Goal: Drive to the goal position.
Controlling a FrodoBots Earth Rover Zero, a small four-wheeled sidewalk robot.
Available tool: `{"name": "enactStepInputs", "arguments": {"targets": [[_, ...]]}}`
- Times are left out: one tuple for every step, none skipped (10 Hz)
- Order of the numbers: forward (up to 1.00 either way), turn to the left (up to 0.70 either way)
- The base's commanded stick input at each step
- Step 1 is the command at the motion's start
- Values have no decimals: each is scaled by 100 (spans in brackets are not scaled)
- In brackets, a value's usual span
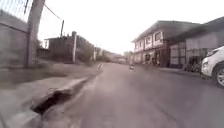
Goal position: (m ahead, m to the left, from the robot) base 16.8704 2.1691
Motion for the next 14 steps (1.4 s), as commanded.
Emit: {"name": "enactStepInputs", "arguments": {"targets": [[100,0],[100,0],[100,0],[100,0],[100,0],[100,0],[100,0],[100,0],[100,0],[100,0],[100,0],[100,-12],[100,-33],[100,-40]]}}
